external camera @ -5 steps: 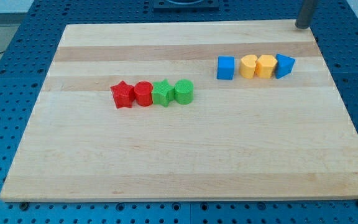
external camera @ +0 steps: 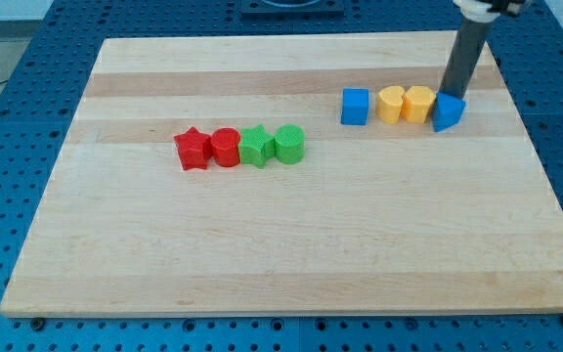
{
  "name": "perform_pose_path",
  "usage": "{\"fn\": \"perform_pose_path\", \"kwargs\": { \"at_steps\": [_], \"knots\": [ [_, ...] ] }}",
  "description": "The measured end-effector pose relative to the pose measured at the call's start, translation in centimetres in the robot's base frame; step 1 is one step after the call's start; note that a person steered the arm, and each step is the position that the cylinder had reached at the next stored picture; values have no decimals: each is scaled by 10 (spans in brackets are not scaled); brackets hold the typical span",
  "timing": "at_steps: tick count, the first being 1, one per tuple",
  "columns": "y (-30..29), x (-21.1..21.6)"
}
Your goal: Push the blue triangle to the bottom center of the board
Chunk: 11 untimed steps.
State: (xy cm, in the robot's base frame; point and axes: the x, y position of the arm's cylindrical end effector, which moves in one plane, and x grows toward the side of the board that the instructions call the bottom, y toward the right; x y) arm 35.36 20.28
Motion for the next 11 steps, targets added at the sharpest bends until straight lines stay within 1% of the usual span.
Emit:
{"fn": "perform_pose_path", "kwargs": {
  "at_steps": [1,2,4,5,6,7,8,11],
  "knots": [
    [-10,29],
    [-14,66],
    [-60,138],
    [-60,171],
    [-49,192],
    [-56,219],
    [-73,238],
    [-157,243]
  ]
}}
